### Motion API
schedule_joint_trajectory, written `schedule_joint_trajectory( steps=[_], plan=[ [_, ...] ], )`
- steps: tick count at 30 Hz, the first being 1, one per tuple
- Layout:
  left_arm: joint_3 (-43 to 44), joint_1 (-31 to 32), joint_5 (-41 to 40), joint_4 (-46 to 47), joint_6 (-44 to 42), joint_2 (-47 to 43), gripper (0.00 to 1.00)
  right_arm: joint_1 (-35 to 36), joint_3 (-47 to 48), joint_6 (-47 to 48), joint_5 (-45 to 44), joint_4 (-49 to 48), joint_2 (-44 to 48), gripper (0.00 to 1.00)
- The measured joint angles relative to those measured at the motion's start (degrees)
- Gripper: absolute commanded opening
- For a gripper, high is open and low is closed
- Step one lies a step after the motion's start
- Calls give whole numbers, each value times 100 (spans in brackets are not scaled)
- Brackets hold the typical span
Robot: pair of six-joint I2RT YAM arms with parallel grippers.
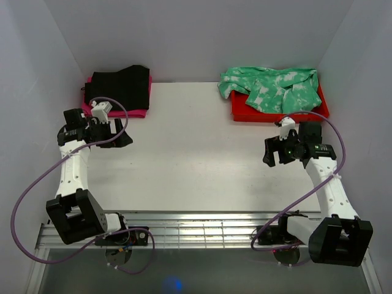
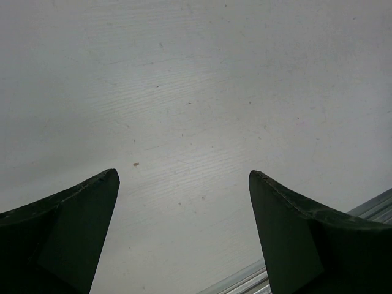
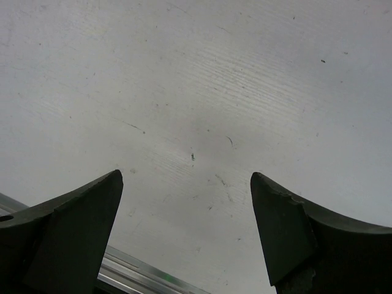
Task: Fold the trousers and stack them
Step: Grab the trousers from the pile
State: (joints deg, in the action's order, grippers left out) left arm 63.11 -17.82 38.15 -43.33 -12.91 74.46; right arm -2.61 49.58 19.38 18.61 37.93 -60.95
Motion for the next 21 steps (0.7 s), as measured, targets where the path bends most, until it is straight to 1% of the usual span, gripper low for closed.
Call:
schedule_joint_trajectory(
  steps=[3, 5, 8, 15, 18, 21],
  plan=[
    [87, 0, 9, 13, 98, 2, 98, 0, 293, -151, 122, 107, -323, 90],
    [164, 0, 72, 39, 173, 4, 98, 0, 780, -282, 221, 177, -752, 90],
    [186, 0, 111, 315, 404, -94, 98, 0, 1932, -437, 323, 208, -1547, 90],
    [188, 0, 85, 1185, 994, -726, 98, -142, 4933, -754, 358, -33, -3600, 90],
    [197, 0, 177, 1366, 1150, -697, 98, -337, 6070, -920, 365, -140, -4583, 90],
    [225, 0, 275, 1440, 1353, -490, 98, -605, 6944, -1139, 409, -249, -5558, 90]
  ],
)
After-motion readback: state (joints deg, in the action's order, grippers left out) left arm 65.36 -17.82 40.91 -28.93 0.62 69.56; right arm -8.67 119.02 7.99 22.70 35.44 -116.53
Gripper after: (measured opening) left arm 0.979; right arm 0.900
